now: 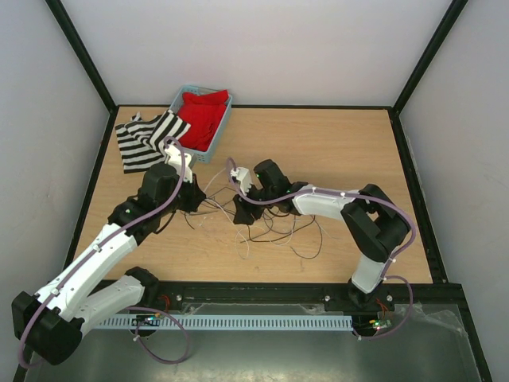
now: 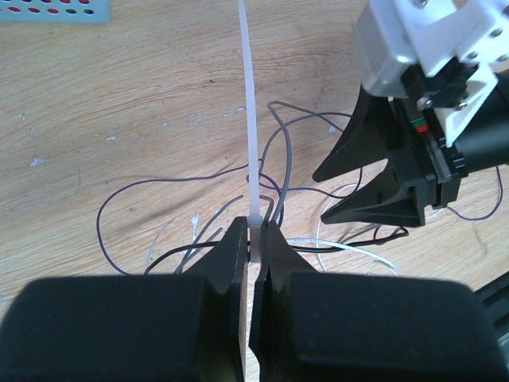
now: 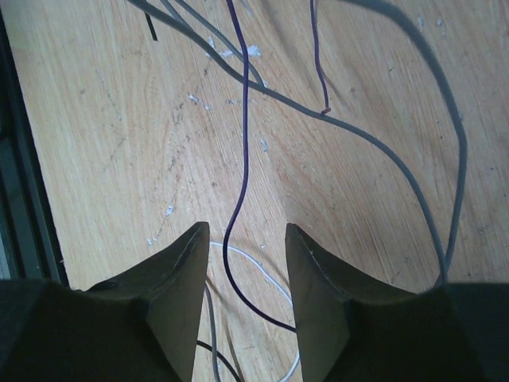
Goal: Zip-tie the wires
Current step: Adjust the cable at the center of the board.
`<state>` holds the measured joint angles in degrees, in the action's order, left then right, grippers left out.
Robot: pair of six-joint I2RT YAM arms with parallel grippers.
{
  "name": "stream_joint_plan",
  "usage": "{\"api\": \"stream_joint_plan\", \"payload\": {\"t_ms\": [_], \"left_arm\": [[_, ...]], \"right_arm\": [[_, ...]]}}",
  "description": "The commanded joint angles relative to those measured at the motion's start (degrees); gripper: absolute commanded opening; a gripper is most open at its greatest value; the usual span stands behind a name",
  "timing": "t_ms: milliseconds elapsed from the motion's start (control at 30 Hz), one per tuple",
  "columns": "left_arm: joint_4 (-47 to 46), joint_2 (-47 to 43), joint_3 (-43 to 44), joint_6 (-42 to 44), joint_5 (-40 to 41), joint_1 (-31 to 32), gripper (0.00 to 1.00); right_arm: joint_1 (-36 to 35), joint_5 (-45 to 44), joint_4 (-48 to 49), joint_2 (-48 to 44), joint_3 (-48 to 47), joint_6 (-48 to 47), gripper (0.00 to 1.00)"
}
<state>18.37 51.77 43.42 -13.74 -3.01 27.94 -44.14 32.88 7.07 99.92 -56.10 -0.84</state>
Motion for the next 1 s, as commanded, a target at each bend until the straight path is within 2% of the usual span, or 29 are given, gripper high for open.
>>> {"api": "stream_joint_plan", "payload": {"t_ms": [0,133,233,633,967], "left_arm": [[-0.6,-1.0,0.6,-0.5,-0.3,-0.3,0.00],[-0.2,-1.0,0.7,-0.6,0.4,-0.3,0.00],[0.0,-0.9,0.7,-0.4,0.8,-0.3,0.00],[0.5,-0.9,0.5,-0.1,1.3,-1.2,0.00],[0.8,-1.4,-0.1,-0.1,0.9,-2.4,0.00]], "right_arm": [[-0.8,-0.3,-1.6,1.3,-2.4,-1.6,0.47],[-0.8,-0.4,-3.9,0.2,-3.2,-2.4,0.14],[-0.5,-1.1,-4.5,-2.6,-2.0,-3.1,0.00],[6.3,-0.3,-7.3,-18.4,4.8,-2.2,0.00],[14.4,-7.7,-11.9,-31.6,10.3,-1.4,0.00]]}}
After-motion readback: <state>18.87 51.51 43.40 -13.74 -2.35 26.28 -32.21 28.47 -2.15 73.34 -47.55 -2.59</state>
